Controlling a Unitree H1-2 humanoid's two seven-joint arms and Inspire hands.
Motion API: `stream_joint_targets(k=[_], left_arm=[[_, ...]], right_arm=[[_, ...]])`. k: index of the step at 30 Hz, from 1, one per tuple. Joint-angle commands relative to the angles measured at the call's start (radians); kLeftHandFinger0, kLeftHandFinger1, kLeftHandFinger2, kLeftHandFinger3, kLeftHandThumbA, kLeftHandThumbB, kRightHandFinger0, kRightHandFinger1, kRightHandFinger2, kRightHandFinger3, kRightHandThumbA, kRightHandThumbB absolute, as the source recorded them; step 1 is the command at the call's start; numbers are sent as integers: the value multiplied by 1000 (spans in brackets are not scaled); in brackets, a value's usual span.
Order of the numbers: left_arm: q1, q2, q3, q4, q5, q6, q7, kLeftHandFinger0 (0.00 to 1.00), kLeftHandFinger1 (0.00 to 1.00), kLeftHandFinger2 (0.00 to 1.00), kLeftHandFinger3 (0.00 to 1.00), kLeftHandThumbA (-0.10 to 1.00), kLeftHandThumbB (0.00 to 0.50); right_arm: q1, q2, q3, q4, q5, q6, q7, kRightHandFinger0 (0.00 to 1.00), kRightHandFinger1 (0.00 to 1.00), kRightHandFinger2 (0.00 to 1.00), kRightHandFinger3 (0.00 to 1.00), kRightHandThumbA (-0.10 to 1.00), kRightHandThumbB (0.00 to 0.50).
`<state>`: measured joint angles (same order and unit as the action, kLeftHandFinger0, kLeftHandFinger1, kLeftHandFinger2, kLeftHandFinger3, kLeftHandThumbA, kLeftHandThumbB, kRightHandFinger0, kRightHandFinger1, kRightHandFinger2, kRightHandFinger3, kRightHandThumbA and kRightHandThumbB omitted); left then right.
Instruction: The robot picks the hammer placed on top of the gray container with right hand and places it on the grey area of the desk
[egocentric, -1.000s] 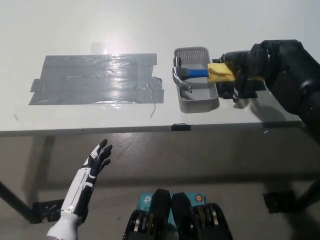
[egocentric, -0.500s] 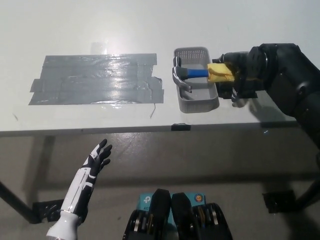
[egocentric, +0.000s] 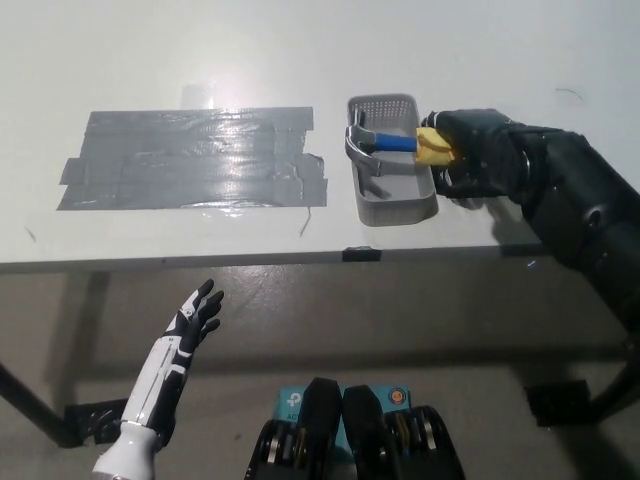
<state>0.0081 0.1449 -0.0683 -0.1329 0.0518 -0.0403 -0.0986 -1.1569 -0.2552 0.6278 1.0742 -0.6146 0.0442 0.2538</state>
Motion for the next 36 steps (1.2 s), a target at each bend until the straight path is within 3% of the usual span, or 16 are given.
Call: stream_joint_targets(k=[1,8,11,17,20,21,22,23,24,26,28,30,36], left_arm=[[-34,35,3,-39,8,4,-26,1000,1000,1000,1000,1000,55],[-37,39,5,-42,0,15,-30,1000,1000,1000,1000,1000,62],[-38,41,2,-43,5,14,-29,1000,1000,1000,1000,1000,51],[-40,42,2,-34,-4,10,-30,1000,1000,1000,1000,1000,53],[-40,44,2,-34,-5,7,-30,1000,1000,1000,1000,1000,35],[-40,44,2,-36,-5,8,-29,1000,1000,1000,1000,1000,39],[-42,43,3,-36,-9,14,-29,1000,1000,1000,1000,1000,45],[-42,43,4,-37,-10,16,-30,1000,1000,1000,1000,1000,46],[-43,44,4,-38,-14,20,-31,1000,1000,1000,1000,1000,46],[-45,44,5,-41,-15,21,-31,1000,1000,1000,1000,1000,35],[-48,45,4,-36,-11,17,-29,1000,1000,1000,1000,1000,36],[-48,45,5,-34,-12,17,-31,1000,1000,1000,1000,1000,38],[-38,50,1,-24,-9,-5,-31,1000,1000,1000,1000,1000,38]], right_arm=[[-64,-9,-60,-1,-39,-191,-432,54,475,855,814,-100,136],[-62,-27,-72,28,-25,-222,-453,60,490,875,801,-100,121],[-69,-32,-82,44,-14,-241,-463,44,517,902,928,-100,121],[-95,-35,-118,72,16,-271,-501,23,513,889,855,-100,119],[-112,-36,-149,76,32,-280,-512,30,457,784,700,-100,142],[-122,-36,-158,76,29,-272,-514,9,405,707,545,-100,144],[-133,-36,-163,80,24,-270,-524,0,358,662,467,-100,147],[-136,-36,-167,81,21,-270,-527,0,348,656,456,-100,147],[-141,-37,-175,78,21,-279,-528,0,363,681,476,-100,148],[-157,-40,-193,63,25,-271,-507,0,380,698,677,-100,135],[-164,-40,-211,57,29,-284,-513,0,379,738,839,-100,159],[-174,-34,-226,58,29,-298,-527,0,409,797,921,-100,173],[-191,-1,-245,58,24,-285,-514,38,488,858,927,-100,169]])
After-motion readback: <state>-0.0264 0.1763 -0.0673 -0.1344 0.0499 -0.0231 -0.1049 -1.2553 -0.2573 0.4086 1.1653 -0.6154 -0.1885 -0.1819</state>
